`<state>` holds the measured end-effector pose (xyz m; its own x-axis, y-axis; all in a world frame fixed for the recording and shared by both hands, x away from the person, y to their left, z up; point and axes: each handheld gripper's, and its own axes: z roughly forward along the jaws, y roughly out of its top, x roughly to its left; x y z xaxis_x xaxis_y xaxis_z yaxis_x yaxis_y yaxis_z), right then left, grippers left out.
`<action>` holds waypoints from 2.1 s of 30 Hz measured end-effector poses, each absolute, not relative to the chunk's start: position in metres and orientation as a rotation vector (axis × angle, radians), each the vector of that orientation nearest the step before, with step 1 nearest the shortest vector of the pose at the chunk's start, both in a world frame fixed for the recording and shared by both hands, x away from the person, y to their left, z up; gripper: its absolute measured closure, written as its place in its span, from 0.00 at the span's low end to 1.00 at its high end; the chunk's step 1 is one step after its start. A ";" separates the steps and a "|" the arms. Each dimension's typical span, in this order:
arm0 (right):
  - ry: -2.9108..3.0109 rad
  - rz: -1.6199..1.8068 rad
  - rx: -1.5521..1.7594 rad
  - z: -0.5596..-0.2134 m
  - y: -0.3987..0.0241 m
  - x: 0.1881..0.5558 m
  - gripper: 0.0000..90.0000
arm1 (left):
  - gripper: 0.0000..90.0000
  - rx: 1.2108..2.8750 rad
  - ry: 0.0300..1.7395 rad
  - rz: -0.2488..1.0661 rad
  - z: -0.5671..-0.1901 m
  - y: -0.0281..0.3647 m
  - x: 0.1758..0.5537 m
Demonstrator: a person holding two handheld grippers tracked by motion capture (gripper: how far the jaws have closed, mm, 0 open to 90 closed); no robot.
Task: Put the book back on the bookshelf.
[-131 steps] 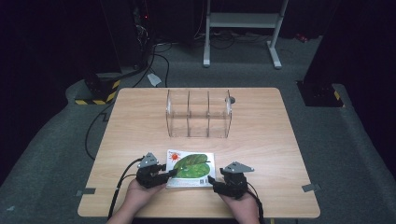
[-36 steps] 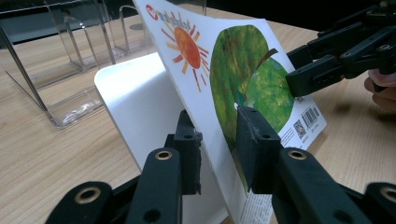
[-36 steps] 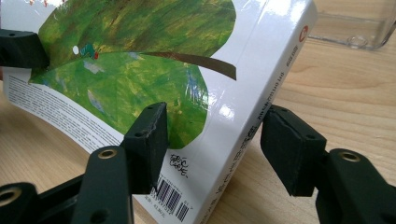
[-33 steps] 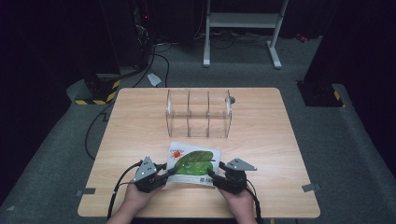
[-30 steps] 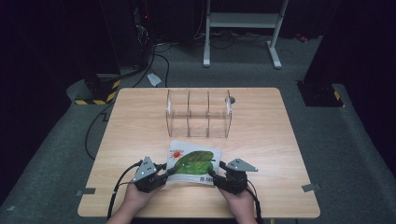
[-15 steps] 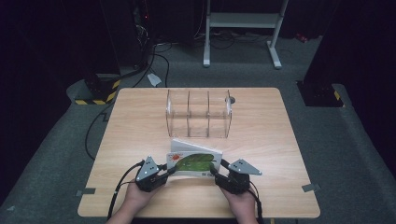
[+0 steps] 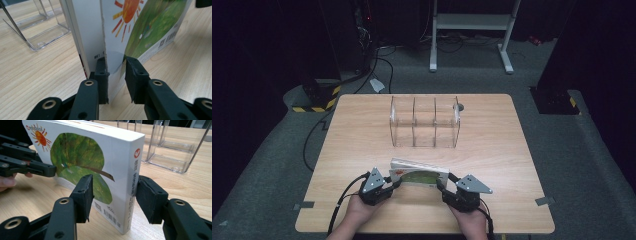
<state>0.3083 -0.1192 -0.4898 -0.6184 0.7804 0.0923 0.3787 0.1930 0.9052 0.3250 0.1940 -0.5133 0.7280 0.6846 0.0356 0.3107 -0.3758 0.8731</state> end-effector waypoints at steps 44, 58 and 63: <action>2.170 1.502 0.852 -0.475 -0.111 0.333 0.59 | 0.55 1.915 1.046 0.537 -0.518 0.251 0.325; 2.179 1.480 0.790 -0.473 -0.104 0.317 0.83 | 0.53 1.955 1.148 0.656 -0.522 0.259 0.337; 2.144 1.469 0.820 -0.472 -0.109 0.311 0.83 | 0.52 1.927 1.206 0.646 -0.525 0.264 0.343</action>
